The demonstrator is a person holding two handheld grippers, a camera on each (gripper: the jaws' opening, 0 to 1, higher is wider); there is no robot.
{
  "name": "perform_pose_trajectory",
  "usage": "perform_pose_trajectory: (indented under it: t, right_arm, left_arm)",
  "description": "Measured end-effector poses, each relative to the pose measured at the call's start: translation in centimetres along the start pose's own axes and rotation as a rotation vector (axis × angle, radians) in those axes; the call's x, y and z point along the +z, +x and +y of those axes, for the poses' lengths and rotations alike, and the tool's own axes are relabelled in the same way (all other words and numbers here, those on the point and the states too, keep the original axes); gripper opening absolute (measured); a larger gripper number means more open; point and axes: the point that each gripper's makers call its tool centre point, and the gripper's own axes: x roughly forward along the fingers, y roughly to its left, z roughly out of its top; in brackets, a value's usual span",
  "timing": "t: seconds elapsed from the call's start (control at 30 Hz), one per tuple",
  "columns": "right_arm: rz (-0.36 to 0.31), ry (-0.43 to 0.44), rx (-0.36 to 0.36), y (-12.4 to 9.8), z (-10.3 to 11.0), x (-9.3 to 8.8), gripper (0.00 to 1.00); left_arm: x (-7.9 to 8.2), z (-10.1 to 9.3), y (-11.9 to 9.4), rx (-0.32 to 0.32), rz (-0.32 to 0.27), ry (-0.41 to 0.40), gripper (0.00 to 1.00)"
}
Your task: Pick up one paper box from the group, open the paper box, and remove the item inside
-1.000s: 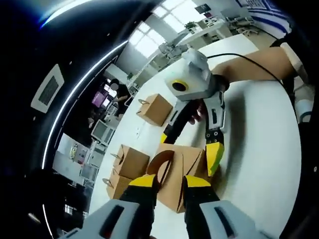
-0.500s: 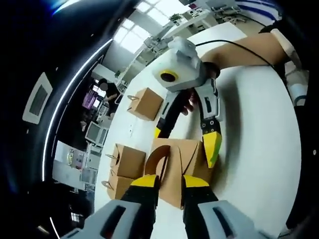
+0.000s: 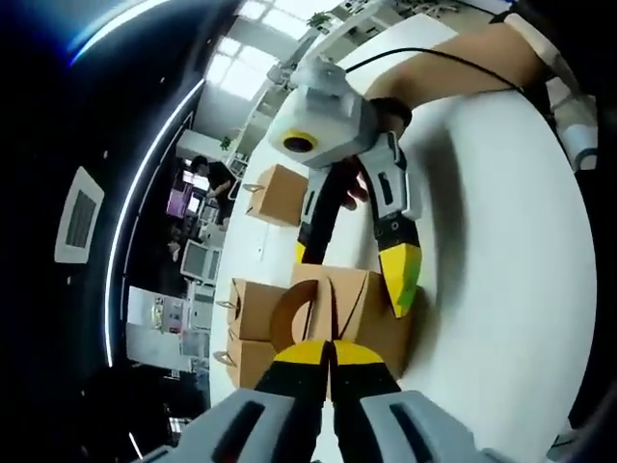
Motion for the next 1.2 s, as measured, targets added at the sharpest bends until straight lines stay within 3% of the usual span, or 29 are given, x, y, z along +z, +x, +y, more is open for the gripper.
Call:
perform_pose_trajectory:
  t: [0.47, 0.53, 0.7, 0.87, 1.03, 1.2]
  right_arm:
    - [0.016, -0.018, 0.006, 0.1, 0.4, -0.2, 0.71]
    - [0.010, -0.015, 0.003, 0.0, 0.4, 0.0, 0.70]
    - [0.005, -0.019, 0.007, 0.2, 0.7, 0.4, 0.70]
    - [0.013, -0.022, 0.008, 0.3, 0.8, 0.2, 0.70]
    - [0.014, -0.026, 0.009, 0.1, 0.7, 0.1, 0.70]
    - [0.016, -0.027, 0.010, 0.2, 0.6, 0.1, 0.70]
  left_arm:
    - [0.1, 0.0, -0.1, 0.035, -0.019, -0.021, 0.04]
    - [0.8, 0.3, 0.1, 0.056, -0.070, -0.016, 0.10]
    - [1.0, 0.6, 0.5, 0.067, -0.056, -0.023, 0.10]
    - [1.3, 0.3, 1.3, 0.048, -0.043, -0.014, 0.07]
    - [1.7, 0.0, 0.5, -0.002, -0.067, -0.040, 0.10]
    - [1.6, 0.2, 0.5, 0.009, -0.068, -0.041, 0.14]
